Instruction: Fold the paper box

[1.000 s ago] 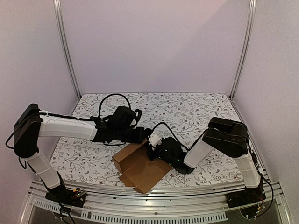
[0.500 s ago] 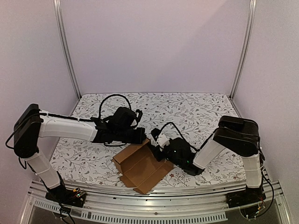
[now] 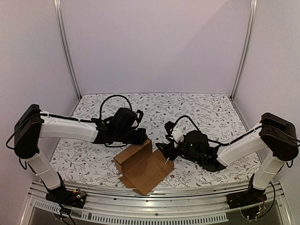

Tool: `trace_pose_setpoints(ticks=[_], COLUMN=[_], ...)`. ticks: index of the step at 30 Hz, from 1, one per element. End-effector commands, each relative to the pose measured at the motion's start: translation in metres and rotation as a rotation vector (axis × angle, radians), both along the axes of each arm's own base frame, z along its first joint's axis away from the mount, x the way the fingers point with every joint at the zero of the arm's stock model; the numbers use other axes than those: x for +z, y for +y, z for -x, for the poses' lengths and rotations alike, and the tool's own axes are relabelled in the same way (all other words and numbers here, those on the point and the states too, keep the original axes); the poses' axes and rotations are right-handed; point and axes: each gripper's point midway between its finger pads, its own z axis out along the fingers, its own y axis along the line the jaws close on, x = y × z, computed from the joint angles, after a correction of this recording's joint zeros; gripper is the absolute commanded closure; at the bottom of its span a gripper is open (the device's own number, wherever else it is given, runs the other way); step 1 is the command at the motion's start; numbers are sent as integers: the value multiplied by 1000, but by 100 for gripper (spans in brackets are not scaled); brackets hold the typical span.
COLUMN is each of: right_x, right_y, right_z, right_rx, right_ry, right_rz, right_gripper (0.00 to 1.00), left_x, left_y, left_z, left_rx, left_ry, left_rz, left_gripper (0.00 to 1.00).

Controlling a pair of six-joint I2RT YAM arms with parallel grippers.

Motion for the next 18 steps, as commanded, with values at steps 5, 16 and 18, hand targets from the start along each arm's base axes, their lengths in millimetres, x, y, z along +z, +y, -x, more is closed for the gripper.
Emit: trace_pose_setpoints(ticks=[5, 16, 18], right_x=[-20, -54, -53], right_y=[-49, -66, -63], right_z=[21, 49, 57], right_rx=[-44, -49, -7], right_ry=[320, 656, 680], right_rz=[52, 26, 20], right_gripper=[16, 1, 1], left_x=[-31, 1, 6], left_y=[12, 9, 9], left_z=[29, 24, 23], left_rx=[-45, -53, -51], left_ry=[107, 56, 46], left_rz=[-98, -59, -54], left_gripper=[100, 100, 100])
